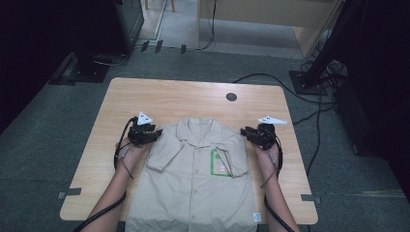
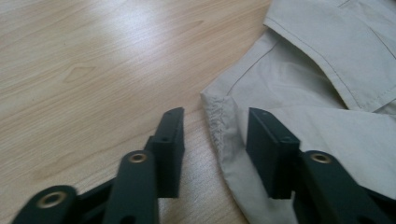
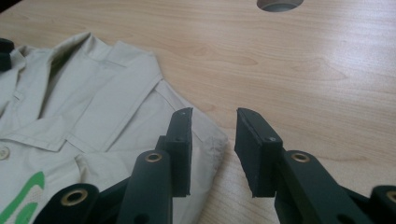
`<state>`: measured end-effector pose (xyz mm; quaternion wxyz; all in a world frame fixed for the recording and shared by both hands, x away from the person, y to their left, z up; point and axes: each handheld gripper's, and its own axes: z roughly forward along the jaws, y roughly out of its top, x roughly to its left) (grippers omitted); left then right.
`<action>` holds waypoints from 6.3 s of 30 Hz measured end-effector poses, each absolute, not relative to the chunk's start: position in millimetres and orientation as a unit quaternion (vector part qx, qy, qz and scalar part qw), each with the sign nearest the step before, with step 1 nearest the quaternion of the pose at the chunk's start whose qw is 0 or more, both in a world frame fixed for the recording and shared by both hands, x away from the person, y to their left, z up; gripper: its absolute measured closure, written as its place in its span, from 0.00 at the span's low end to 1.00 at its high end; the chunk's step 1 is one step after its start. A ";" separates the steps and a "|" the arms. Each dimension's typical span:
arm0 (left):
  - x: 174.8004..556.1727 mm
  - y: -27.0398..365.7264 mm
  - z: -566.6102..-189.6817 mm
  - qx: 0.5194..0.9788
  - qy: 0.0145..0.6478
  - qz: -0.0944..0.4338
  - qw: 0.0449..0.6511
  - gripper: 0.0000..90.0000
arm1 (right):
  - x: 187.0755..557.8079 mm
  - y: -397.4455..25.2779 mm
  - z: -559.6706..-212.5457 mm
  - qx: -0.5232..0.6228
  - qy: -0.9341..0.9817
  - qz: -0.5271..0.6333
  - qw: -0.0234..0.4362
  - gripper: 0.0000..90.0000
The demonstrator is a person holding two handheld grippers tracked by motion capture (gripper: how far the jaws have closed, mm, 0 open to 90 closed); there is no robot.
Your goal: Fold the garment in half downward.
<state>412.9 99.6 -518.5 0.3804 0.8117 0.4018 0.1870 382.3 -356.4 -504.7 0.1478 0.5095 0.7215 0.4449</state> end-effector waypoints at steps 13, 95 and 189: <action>411.6 103.9 -499.2 0.798 0.379 0.206 0.422 0.48 | 384.8 -354.7 -501.6 0.500 0.730 0.442 0.148 0.67; 461.0 50.9 -514.3 0.874 0.271 0.117 0.386 0.76 | 435.7 -286.0 -511.9 0.387 0.841 0.348 0.149 0.82; 456.3 81.3 -358.0 0.755 0.270 0.255 0.540 1.00 | 420.5 -278.5 -340.0 0.326 0.750 0.491 0.300 0.99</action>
